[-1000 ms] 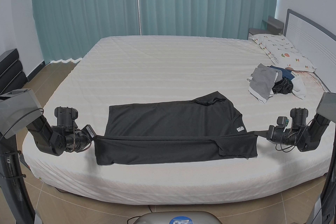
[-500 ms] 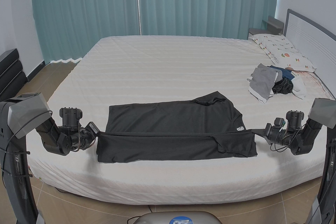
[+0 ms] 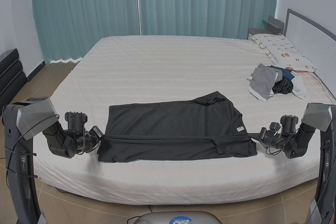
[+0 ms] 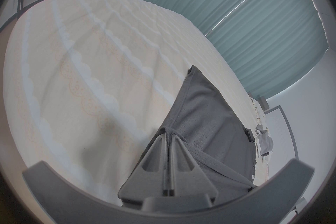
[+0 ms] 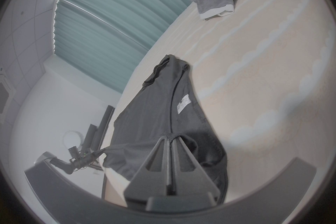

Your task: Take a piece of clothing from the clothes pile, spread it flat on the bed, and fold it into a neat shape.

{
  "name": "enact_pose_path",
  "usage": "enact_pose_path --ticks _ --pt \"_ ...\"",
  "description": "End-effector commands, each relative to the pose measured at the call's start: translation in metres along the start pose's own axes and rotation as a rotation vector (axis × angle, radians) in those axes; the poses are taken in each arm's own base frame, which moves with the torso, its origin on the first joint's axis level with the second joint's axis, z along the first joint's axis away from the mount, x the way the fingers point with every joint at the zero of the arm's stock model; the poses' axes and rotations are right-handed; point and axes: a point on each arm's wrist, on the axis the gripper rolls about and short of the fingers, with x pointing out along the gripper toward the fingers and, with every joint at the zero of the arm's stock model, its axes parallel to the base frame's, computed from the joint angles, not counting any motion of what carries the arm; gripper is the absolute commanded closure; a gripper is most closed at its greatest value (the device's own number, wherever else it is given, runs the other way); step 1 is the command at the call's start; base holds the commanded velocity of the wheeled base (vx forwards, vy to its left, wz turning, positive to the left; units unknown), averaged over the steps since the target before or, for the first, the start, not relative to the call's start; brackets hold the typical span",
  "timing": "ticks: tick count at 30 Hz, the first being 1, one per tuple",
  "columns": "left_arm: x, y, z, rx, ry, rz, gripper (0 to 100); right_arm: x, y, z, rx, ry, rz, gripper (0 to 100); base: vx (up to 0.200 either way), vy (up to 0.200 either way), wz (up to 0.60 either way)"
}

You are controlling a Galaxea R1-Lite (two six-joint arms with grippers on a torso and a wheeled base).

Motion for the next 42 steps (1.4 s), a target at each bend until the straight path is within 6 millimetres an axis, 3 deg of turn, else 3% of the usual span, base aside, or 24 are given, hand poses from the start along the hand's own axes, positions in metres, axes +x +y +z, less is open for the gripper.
enact_pose_path --ticks 1,22,42 --pt "0.003 0.002 -0.002 0.001 0.005 0.005 100 0.013 -0.003 -0.006 -0.008 -0.014 -0.039 100 0.000 0.000 0.00" --pt "0.004 -0.006 0.005 -0.024 -0.050 -0.022 100 0.021 0.003 -0.002 -0.098 -0.190 -0.002 100 0.000 0.000 0.00" --pt "0.017 -0.003 -0.005 0.006 -0.068 -0.020 100 0.032 0.002 -0.015 -0.127 -0.193 -0.025 100 0.000 0.000 0.00"
